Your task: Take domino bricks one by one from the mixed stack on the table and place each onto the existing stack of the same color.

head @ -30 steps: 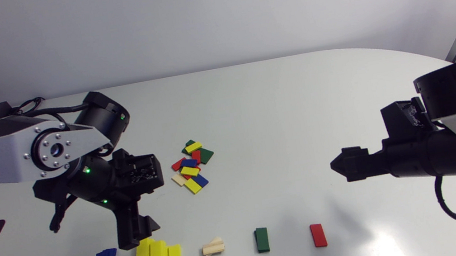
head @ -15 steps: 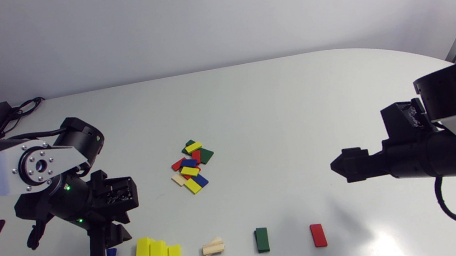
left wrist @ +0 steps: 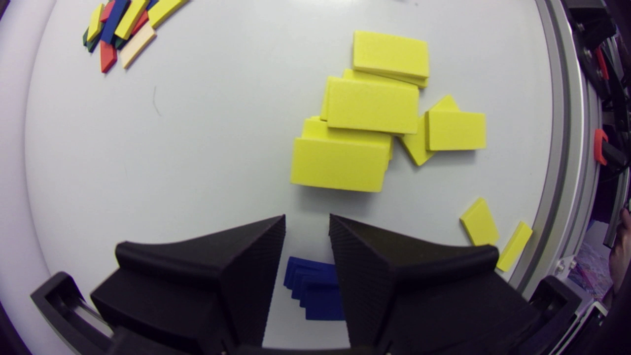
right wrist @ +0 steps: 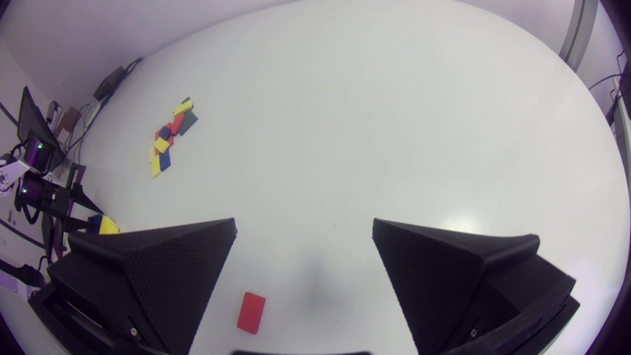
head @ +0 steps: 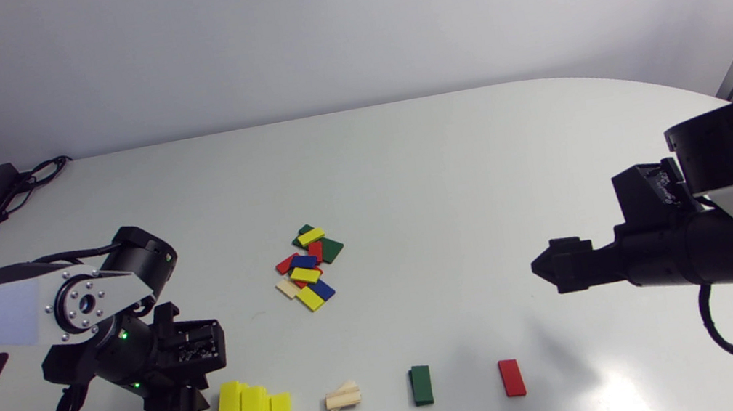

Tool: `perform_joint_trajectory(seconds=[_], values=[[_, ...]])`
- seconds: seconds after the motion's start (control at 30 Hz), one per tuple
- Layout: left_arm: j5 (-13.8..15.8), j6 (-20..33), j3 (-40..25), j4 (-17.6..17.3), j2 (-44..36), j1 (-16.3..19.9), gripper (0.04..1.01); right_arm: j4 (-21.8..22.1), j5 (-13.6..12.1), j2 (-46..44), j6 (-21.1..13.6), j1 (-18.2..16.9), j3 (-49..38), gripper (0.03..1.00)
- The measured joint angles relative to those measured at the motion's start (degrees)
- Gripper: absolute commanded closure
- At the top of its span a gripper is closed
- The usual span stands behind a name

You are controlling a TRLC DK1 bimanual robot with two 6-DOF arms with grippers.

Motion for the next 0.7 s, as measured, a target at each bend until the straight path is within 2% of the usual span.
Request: perform_joint_trajectory(seconds=[0.17,0.7], values=[[-0.7,0.0,-0.9,1.8,1.8,-1.0,0.7,0.0,0.0,0.0,0.0,0.0,0.0,0.062],[-1.0,0.0,-0.7,2.4,1.9,-4.4,0.7,0.0,0.0,0.1,0.0,0.0,0.0,0.062]])
